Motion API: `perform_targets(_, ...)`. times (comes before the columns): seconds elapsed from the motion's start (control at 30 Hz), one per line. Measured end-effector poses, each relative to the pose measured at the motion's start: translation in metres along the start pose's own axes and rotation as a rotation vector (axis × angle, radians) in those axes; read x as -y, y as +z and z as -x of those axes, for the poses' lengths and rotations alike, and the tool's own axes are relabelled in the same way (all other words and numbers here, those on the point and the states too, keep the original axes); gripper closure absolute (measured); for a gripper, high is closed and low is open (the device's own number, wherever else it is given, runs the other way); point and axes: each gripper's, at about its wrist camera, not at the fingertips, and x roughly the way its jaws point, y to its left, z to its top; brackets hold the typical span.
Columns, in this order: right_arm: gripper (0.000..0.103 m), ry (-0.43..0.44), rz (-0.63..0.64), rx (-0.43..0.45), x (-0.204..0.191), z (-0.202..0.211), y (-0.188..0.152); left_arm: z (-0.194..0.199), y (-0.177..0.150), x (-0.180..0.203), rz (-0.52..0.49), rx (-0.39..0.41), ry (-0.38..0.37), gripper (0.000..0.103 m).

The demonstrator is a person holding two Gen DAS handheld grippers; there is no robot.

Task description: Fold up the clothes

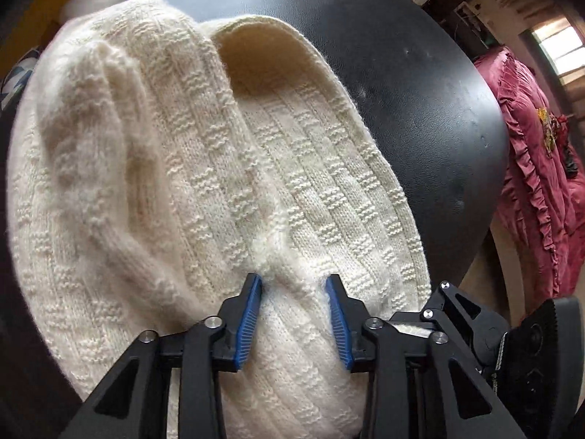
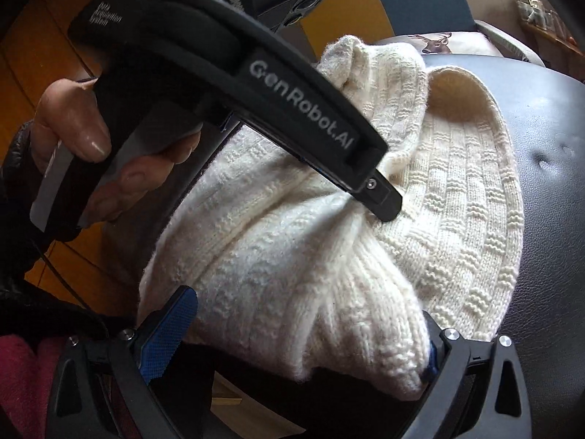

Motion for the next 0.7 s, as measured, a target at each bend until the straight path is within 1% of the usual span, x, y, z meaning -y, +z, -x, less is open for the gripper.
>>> perform_targets(0.07, 0.0, -0.004, 0.003, 0.001, 0.004, 0.001, -0.002, 0.007, -0.008, -0.011, 0.035, 0.045, -0.048, 0.09)
perform_targets(0.1, 0.0, -0.008, 0.005, -0.002, 0.005, 0.001, -0.002, 0.014, -0.013, -0.019, 0.064, 0.077, -0.089, 0.092)
perform_targets(0.17, 0.0, -0.015, 0.008, -0.006, 0.008, 0.001, -0.002, 0.031, -0.027, -0.039, 0.13, 0.162, -0.165, 0.095)
perform_targets(0.27, 0.0, -0.013, -0.013, -0.012, 0.021, 0.005, -0.006, 0.062, -0.056, -0.072, 0.229, 0.294, -0.228, 0.097)
perform_targets(0.33, 0.0, -0.007, -0.032, -0.016, 0.025, 0.004, -0.004, 0.074, -0.074, -0.098, 0.31, 0.357, -0.252, 0.097)
perform_targets(0.43, 0.0, 0.005, -0.061, -0.025, 0.036, 0.006, -0.007, 0.086, -0.108, -0.14, 0.43, 0.426, -0.24, 0.098)
perform_targets(0.47, 0.0, 0.002, -0.065, -0.033, 0.039, 0.006, -0.007, 0.088, -0.118, -0.15, 0.455, 0.443, -0.228, 0.103)
perform_targets(0.53, 0.0, -0.004, -0.071, -0.05, 0.043, 0.005, -0.007, 0.093, -0.139, -0.169, 0.505, 0.477, -0.204, 0.103)
perform_targets(0.67, 0.0, -0.042, -0.052, -0.082, 0.066, 0.009, -0.023, 0.102, -0.181, -0.207, 0.606, 0.545, -0.156, 0.103)
perform_targets(0.7, 0.0, -0.048, -0.049, -0.092, 0.073, 0.011, -0.029, 0.104, -0.187, -0.208, 0.597, 0.552, -0.152, 0.103)
